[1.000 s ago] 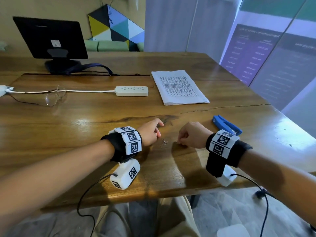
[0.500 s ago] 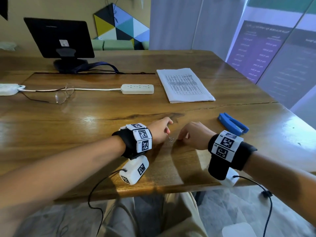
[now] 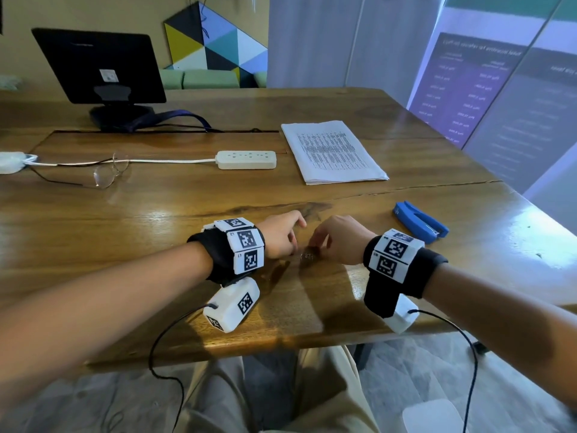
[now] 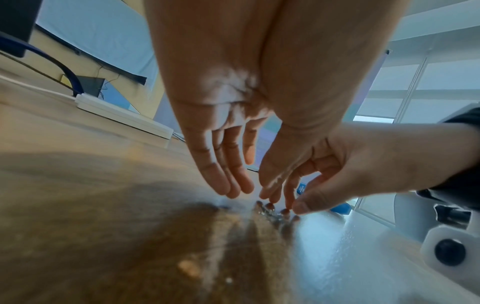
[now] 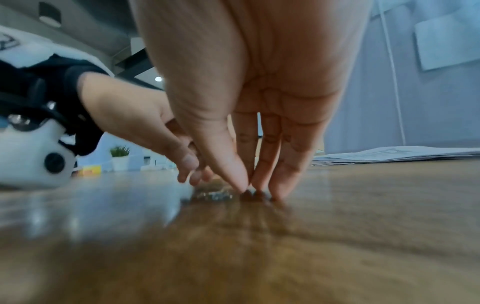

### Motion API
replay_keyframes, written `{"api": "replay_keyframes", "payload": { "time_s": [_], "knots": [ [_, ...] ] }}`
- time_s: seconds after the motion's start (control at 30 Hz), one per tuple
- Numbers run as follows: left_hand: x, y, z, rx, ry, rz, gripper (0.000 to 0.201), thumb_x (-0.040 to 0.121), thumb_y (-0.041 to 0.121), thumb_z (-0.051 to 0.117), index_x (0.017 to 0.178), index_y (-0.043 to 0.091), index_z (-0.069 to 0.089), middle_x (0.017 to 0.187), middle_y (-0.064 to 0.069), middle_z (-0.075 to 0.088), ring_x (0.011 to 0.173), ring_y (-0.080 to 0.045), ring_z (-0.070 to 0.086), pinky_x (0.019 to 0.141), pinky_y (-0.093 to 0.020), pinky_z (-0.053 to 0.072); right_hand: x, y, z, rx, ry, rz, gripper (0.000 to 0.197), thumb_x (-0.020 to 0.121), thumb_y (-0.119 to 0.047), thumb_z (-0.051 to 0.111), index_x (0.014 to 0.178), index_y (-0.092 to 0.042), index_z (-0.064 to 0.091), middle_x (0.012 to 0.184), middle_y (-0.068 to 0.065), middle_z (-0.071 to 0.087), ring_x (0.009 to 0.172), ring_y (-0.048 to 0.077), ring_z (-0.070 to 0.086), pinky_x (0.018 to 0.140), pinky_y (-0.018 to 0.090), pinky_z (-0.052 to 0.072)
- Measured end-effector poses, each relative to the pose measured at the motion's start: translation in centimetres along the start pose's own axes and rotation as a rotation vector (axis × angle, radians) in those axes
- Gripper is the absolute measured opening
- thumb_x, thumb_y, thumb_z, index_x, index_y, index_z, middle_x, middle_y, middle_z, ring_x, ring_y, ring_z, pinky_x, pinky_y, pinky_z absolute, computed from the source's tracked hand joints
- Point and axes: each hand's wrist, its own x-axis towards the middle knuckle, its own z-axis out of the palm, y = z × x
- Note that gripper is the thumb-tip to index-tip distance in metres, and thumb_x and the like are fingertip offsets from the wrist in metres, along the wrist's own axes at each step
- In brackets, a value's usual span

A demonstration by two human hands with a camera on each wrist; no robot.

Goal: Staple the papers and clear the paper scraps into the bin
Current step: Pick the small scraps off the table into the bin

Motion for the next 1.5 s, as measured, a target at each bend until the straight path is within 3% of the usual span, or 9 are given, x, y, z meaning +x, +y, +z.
{"api": "replay_keyframes", "payload": {
  "time_s": [0.2,0.3,0.53,0.6,0.67,0.77,0.87,1.13,1.5],
  "knots": [
    [-0.7,-0.1,0.0,0.085,-0.153,0.000,0.045,0.079,0.010,0.069,0.117,0.015,0.044,0.098,-0.001,0.066,0.096,-0.020,0.062,0.090,-0.037,0.049,-0.2,-0.2,-0.3,0.030,-0.050,-0.043,0.027,0.084,-0.019,0.065,0.112,-0.019,0.068,0.109,-0.004,0.069,0.086,0.005,0.055,0.083,0.017,0.042],
    [-0.5,-0.1,0.2,0.037,-0.107,0.001,0.049,0.077,0.007,0.071,0.118,0.013,0.043,0.089,0.004,0.063,0.087,-0.015,0.058,0.087,-0.034,0.049,-0.2,0.5,-0.8,0.064,0.042,0.014,0.020,0.083,-0.018,0.067,0.102,-0.016,0.071,0.099,-0.003,0.071,0.080,0.006,0.057,0.082,0.018,0.047],
    [0.6,0.4,0.7,-0.013,-0.064,-0.011,0.050,0.080,0.004,0.069,0.123,0.013,0.046,0.102,-0.006,0.070,0.086,-0.014,0.059,0.073,-0.026,0.046,0.6,0.0,0.1,0.145,0.007,0.031,0.013,0.077,-0.018,0.074,0.089,-0.017,0.077,0.086,-0.004,0.071,0.079,0.008,0.059,0.074,0.020,0.049],
    [0.7,0.1,0.2,-0.033,-0.037,-0.008,0.051,0.080,0.003,0.069,0.124,0.013,0.046,0.095,-0.003,0.071,0.082,-0.013,0.061,0.069,-0.022,0.045,0.7,0.2,-0.3,0.163,-0.005,0.016,0.014,0.075,-0.018,0.075,0.089,-0.018,0.076,0.083,-0.007,0.068,0.079,0.008,0.060,0.075,0.021,0.049],
    [0.5,-0.5,-0.5,-0.041,-0.005,-0.019,0.054,0.078,0.003,0.071,0.124,0.016,0.045,0.085,0.004,0.068,0.077,-0.010,0.060,0.071,-0.020,0.045,0.6,0.6,-0.6,0.150,-0.028,-0.006,0.023,0.073,-0.021,0.078,0.096,-0.020,0.073,0.089,-0.007,0.068,0.083,0.009,0.061,0.080,0.023,0.050],
    [0.1,-1.4,-1.3,-0.045,0.033,-0.034,0.058,0.076,0.004,0.073,0.125,0.017,0.044,0.092,0.000,0.070,0.078,-0.010,0.060,0.075,-0.019,0.044,0.4,0.5,-0.4,0.007,-0.061,-0.095,0.042,0.075,-0.026,0.075,0.116,-0.023,0.063,0.112,-0.005,0.063,0.099,0.013,0.058,0.089,0.028,0.048],
    [0.1,-1.7,-1.3,-0.049,0.064,-0.025,0.061,0.075,0.004,0.074,0.126,0.018,0.044,0.092,0.000,0.070,0.077,-0.009,0.059,0.072,-0.020,0.044,0.4,-0.3,0.2,-0.116,-0.079,-0.235,0.041,0.084,-0.025,0.065,0.124,-0.027,0.059,0.122,-0.003,0.057,0.111,0.014,0.053,0.097,0.026,0.041],
    [0.2,-1.5,-0.8,-0.033,0.052,-0.022,0.058,0.078,0.008,0.072,0.127,0.020,0.045,0.080,0.010,0.064,0.082,-0.011,0.060,0.078,-0.026,0.046,-0.3,-0.7,0.3,-0.205,-0.075,-0.330,0.028,0.092,-0.017,0.054,0.116,-0.023,0.068,0.117,0.000,0.062,0.110,0.016,0.055,0.098,0.029,0.043],
    [-0.7,-1.5,-0.3,-0.038,0.023,-0.028,0.058,0.078,0.008,0.072,0.128,0.020,0.044,0.086,0.007,0.066,0.090,-0.015,0.063,0.088,-0.033,0.050,-0.7,0.4,0.8,-0.034,-0.007,-0.271,0.020,0.087,-0.011,0.062,0.098,-0.019,0.076,0.102,-0.003,0.068,0.094,0.011,0.059,0.089,0.018,0.043]
  ]
}}
